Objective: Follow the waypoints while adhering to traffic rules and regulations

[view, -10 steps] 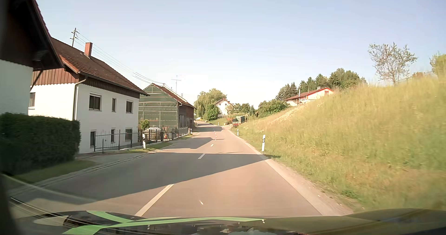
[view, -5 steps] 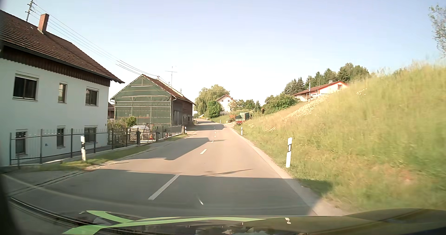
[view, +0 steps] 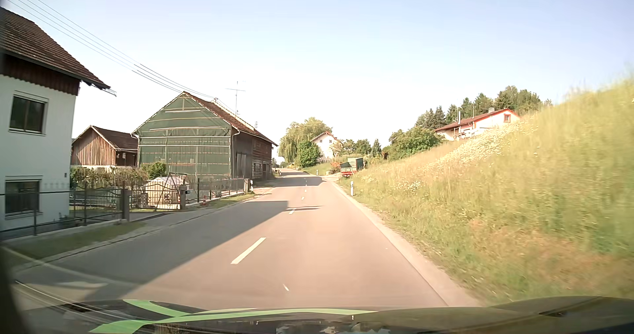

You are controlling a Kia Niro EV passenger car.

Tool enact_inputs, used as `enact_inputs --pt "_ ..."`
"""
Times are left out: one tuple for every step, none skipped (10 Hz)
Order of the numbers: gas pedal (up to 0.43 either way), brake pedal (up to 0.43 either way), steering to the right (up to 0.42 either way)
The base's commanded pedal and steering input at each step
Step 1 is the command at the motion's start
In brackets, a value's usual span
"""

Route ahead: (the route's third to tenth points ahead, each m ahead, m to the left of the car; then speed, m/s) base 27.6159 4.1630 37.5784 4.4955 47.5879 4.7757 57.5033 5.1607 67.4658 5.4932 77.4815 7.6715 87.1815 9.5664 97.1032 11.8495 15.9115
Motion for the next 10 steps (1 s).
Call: enact_inputs --pt "0.087 0.0 -0.011" --pt "0.098 0.0 -0.011" --pt "0.098 0.0 -0.011" --pt "0.098 0.0 -0.011" --pt "0.098 0.0 -0.011" --pt "0.11 0.0 -0.01" --pt "0.13 0.0 -0.009" --pt "0.138 0.0 -0.008" --pt "0.15 0.0 -0.008" --pt "0.15 0.0 -0.008"
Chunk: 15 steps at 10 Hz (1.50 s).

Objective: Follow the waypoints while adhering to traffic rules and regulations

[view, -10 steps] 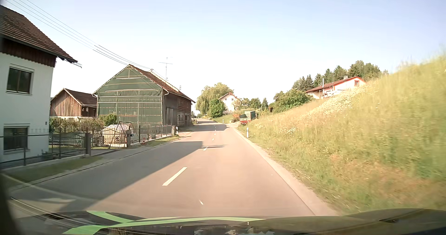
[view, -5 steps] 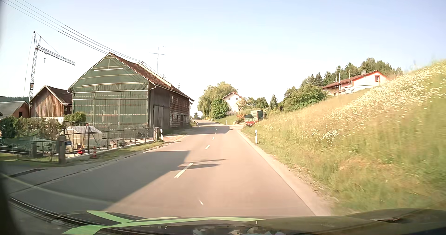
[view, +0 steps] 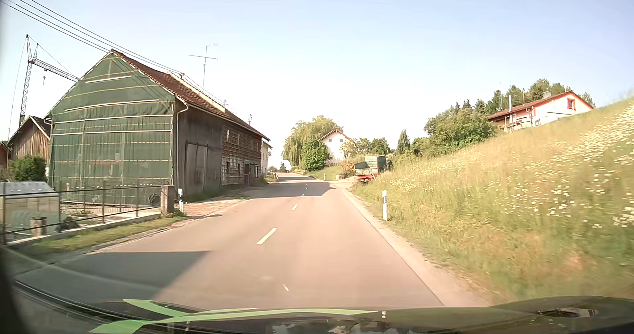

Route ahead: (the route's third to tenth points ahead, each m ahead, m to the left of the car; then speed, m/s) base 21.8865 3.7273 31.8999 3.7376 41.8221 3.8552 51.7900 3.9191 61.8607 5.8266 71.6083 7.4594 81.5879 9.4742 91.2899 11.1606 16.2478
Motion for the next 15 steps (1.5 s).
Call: enact_inputs --pt "0.15 0.0 -0.008" --pt "0.15 0.0 -0.008" --pt "0.15 0.0 -0.009" --pt "0.138 0.0 -0.008" --pt "0.118 0.0 -0.008" --pt "0.118 0.0 -0.009" --pt "0.118 0.0 -0.01" --pt "0.098 0.0 -0.01" --pt "0.079 0.0 -0.01" --pt "0.079 0.0 -0.01" --pt "0.079 0.0 -0.015" --pt "0.087 0.0 -0.015" --pt "0.098 0.0 -0.015" --pt "0.118 0.0 -0.015" --pt "0.13 0.0 -0.015"
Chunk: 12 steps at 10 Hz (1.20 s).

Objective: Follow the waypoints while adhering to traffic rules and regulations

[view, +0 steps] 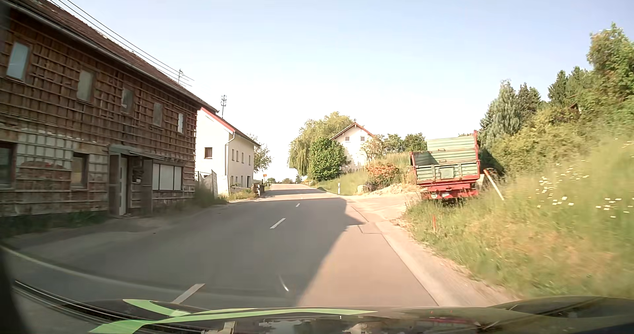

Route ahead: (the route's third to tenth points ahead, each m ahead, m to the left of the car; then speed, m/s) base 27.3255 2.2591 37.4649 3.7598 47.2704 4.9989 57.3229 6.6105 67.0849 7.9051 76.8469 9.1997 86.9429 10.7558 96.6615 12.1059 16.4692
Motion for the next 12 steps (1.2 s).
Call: enact_inputs --pt "0.138 0.0 -0.016" --pt "0.138 0.0 -0.016" --pt "0.138 0.0 -0.016" --pt "0.138 0.0 -0.016" --pt "0.138 0.0 -0.016" --pt "0.15 0.0 -0.017" --pt "0.15 0.0 -0.017" --pt "0.157 0.0 -0.018" --pt "0.169 0.0 -0.018" --pt "0.169 0.0 -0.018" --pt "0.169 0.0 -0.019" --pt "0.177 0.0 -0.02"
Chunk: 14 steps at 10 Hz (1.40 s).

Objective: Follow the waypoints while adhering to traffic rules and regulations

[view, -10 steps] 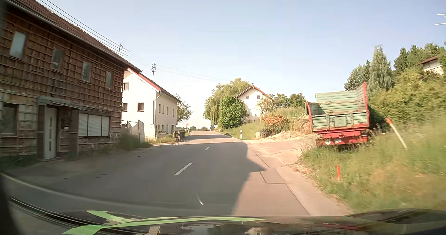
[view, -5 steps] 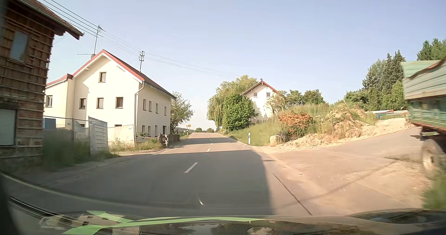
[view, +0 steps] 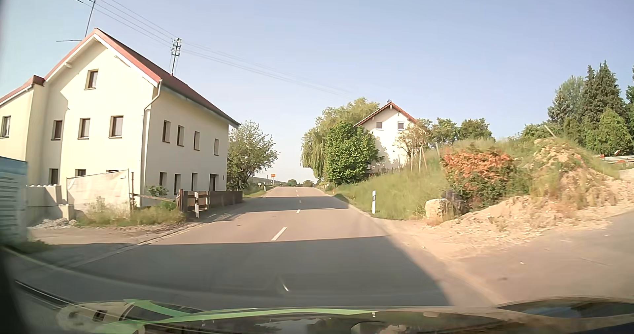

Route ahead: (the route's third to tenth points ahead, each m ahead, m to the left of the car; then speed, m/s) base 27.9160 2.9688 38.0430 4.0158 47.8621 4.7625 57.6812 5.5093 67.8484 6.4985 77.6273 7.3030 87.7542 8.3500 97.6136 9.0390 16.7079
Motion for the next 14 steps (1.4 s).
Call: enact_inputs --pt "0.197 0.0 -0.02" --pt "0.209 0.0 -0.02" --pt "0.209 0.0 -0.02" --pt "0.22 0.0 -0.02" --pt "0.22 0.0 -0.02" --pt "0.22 0.0 -0.02" --pt "0.209 0.0 -0.02" --pt "0.209 0.0 -0.019" --pt "0.209 0.0 -0.015" --pt "0.209 0.0 -0.014" --pt "0.209 0.0 -0.014" --pt "0.197 0.0 -0.014" --pt "0.189 0.0 -0.014" --pt "0.177 0.0 -0.014"
